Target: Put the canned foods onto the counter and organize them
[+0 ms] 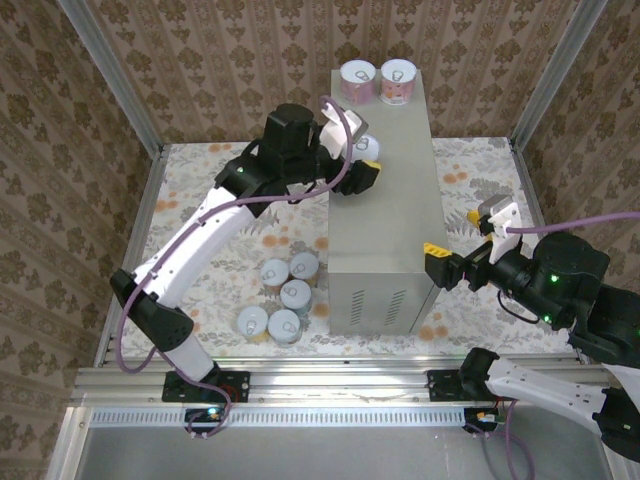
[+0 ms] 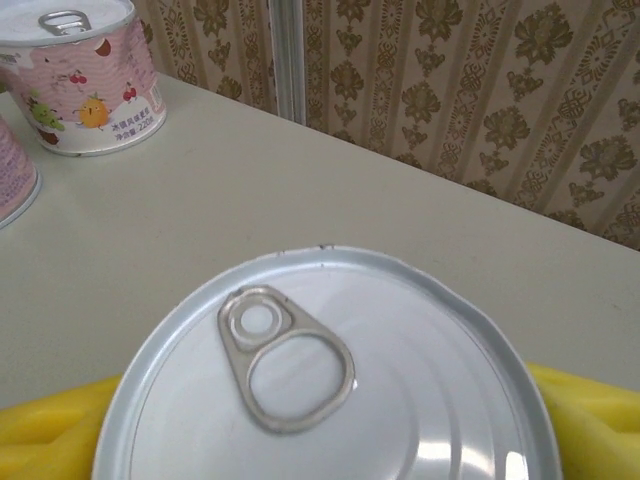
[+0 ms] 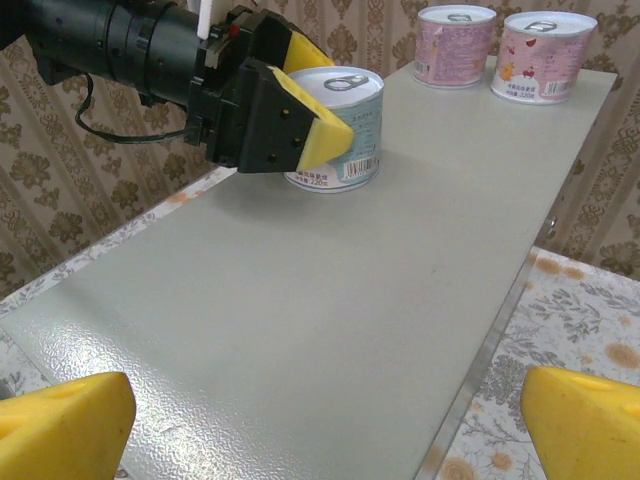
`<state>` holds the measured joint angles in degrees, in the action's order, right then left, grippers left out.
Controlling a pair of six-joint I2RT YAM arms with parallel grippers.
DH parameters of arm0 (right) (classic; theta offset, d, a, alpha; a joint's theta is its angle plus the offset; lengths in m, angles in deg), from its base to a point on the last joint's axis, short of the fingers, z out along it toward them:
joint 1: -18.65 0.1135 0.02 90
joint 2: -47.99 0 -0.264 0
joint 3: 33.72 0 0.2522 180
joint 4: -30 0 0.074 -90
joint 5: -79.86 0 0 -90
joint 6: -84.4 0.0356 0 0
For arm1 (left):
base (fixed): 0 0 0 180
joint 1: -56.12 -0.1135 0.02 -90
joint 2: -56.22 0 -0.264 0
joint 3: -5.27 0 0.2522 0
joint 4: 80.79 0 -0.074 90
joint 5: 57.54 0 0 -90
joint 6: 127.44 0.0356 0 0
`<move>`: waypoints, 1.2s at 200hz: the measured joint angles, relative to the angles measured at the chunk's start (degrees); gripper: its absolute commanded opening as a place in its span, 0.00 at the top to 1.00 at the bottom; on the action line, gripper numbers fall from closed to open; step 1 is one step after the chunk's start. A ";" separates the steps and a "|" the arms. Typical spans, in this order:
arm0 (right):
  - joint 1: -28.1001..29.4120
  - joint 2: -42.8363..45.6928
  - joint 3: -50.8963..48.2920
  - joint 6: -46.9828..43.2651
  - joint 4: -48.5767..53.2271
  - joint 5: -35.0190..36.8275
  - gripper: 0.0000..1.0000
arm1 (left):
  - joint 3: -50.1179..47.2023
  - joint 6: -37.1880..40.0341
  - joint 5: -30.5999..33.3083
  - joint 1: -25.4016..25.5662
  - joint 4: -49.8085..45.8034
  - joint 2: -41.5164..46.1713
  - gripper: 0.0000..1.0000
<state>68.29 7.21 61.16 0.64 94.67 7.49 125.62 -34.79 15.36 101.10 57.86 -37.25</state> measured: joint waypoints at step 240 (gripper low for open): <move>0.00 -4.44 0.02 1.07 -1.51 -0.26 0.00 | -10.19 -0.02 1.75 -0.48 7.89 4.61 0.22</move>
<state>68.29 2.77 61.18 1.71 93.16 7.23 115.43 -34.81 17.11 100.61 65.75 -32.64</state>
